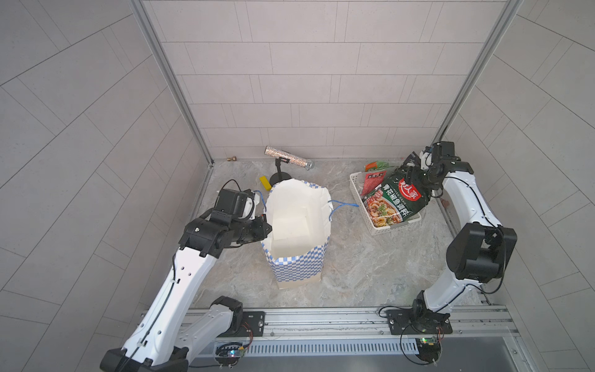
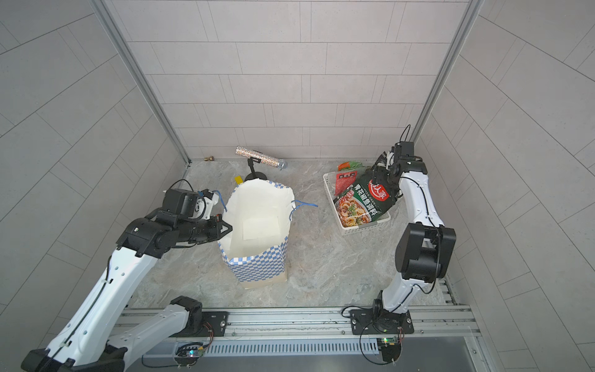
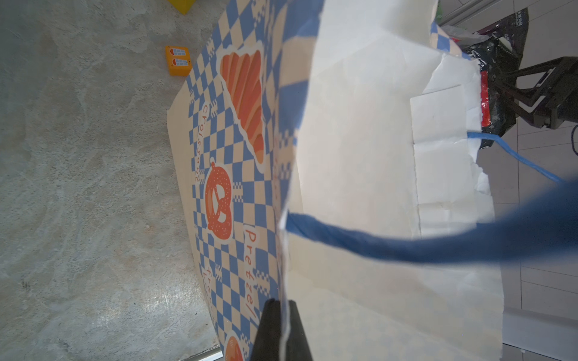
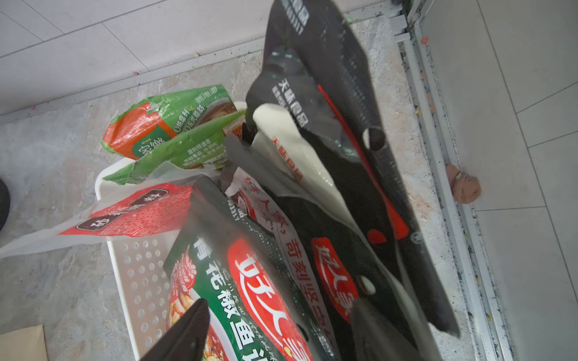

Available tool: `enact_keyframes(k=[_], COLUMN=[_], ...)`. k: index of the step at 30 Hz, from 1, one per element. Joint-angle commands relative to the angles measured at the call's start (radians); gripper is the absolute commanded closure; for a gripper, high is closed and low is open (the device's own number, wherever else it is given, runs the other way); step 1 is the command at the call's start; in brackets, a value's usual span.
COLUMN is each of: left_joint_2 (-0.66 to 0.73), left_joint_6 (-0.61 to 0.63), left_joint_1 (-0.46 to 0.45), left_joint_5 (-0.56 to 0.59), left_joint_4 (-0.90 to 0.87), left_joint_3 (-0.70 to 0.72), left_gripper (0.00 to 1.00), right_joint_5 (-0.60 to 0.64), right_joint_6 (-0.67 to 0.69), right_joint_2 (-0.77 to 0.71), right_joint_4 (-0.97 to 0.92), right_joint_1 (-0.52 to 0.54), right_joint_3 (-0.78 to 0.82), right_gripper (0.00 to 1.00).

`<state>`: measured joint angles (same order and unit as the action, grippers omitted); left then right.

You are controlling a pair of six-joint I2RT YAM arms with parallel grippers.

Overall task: Place the condiment packets inside the bag
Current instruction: Pick up the condiment packet from the storage box.

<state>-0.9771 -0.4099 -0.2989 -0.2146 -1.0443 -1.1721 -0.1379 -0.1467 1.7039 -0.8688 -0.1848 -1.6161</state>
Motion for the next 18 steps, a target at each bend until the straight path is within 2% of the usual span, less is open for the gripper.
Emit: enact_keyframes(k=[1, 4, 8, 10, 13, 15, 16, 18], left_joint_2=[-0.001, -0.004, -0.008, -0.005, 0.001, 0.006, 0.005, 0.000], left_joint_6=[0.023, 0.026, 0.032, 0.033, 0.028, 0.028, 0.028, 0.028], left_joint_1=[0.001, 0.002, 0.002, 0.002, 0.002, 0.002, 0.002, 0.002], left_joint_5=[-0.014, -0.011, -0.001, -0.001, -0.007, -0.008, -0.006, -0.008], left_joint_4=[0.002, -0.008, -0.020, -0.020, -0.021, -0.019, -0.018, -0.017], left_joint_3=[0.007, -0.003, -0.012, -0.011, -0.010, -0.008, -0.006, -0.007], left_gripper=[1.00, 1.00, 1.00, 1.00, 1.00, 1.00, 1.00, 1.00], right_joint_5=[-0.059, -0.112, -0.085, -0.062, -0.007, -0.022, -0.050, -0.086], right_joint_6=[0.000, -0.011, -0.019, -0.019, -0.025, -0.026, -0.028, -0.029], right_joint_2=[-0.010, -0.050, -0.085, -0.089, -0.078, -0.074, -0.073, -0.077], right_joint_4=[-0.035, -0.010, -0.010, -0.010, -0.017, -0.010, -0.003, -0.005], right_joint_1=[-0.001, 0.002, 0.004, 0.005, 0.003, 0.004, 0.004, 0.009], right_joint_3=[0.040, 0.082, 0.092, 0.098, 0.108, 0.125, 0.135, 0.141], right_gripper=[0.37, 0.51, 0.75, 0.77, 0.72, 0.72, 0.74, 0.90])
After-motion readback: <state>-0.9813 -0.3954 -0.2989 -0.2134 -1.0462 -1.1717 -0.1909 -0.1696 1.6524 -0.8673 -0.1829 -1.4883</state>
